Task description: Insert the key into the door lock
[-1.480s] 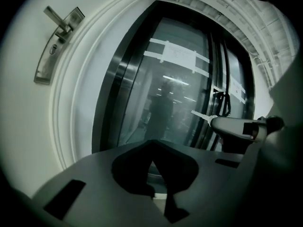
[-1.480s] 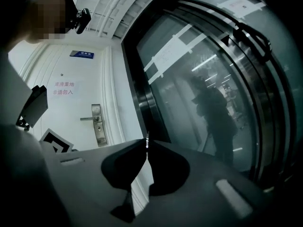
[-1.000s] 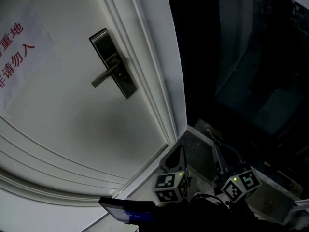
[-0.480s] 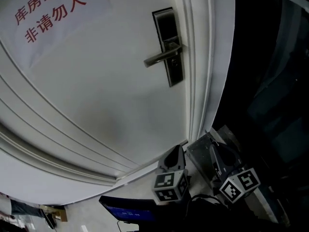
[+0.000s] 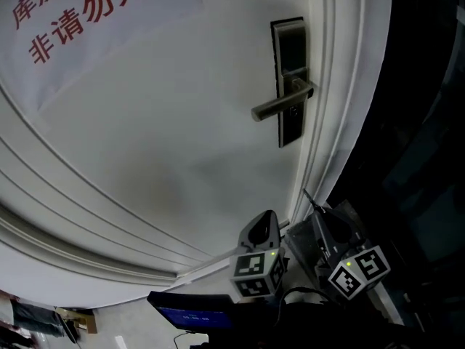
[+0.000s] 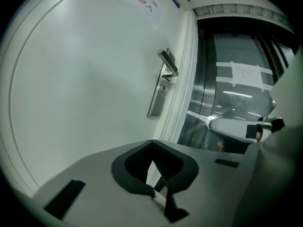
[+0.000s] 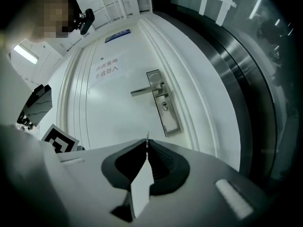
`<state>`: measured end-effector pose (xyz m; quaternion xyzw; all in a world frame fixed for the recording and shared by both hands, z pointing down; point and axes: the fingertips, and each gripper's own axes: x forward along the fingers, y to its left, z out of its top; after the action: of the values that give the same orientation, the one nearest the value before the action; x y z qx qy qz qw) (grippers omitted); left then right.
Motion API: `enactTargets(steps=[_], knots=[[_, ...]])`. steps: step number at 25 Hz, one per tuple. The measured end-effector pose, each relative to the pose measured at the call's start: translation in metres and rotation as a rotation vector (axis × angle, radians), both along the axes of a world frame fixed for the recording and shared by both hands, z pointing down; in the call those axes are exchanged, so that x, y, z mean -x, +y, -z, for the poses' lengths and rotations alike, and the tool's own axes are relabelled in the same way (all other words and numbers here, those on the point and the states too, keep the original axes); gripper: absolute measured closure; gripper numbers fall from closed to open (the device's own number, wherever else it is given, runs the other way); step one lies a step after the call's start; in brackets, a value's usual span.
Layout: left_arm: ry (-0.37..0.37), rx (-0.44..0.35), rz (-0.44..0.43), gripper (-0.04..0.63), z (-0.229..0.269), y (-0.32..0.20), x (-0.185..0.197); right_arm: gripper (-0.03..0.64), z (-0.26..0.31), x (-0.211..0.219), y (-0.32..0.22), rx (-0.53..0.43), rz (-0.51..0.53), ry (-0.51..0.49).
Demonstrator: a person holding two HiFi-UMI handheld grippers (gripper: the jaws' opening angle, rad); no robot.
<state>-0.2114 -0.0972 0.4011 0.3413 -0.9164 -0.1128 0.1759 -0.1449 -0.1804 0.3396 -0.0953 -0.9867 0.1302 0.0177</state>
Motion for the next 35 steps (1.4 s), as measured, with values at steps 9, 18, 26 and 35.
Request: enactTargets(steps=[9, 18, 26, 35], knots=[[-0.028, 0.008, 0.041, 0.595, -0.004, 0.021, 0.072, 0.604, 0.001, 0.082, 0.017, -0.020, 0.060, -0.030], [-0.033, 0.034, 0.070, 0.595, -0.010, 0.031, 0.095, 0.604, 0.000, 0.114, 0.030, -0.074, 0.124, -0.047], [-0.047, 0.026, 0.085, 0.595, 0.003, 0.010, 0.089, 0.604, 0.021, 0.117, 0.003, -0.153, 0.157, -0.085], [-0.116, 0.030, 0.037, 0.595, 0.028, -0.020, 0.088, 0.604, 0.066, 0.128, -0.050, -0.677, -0.012, -0.208]])
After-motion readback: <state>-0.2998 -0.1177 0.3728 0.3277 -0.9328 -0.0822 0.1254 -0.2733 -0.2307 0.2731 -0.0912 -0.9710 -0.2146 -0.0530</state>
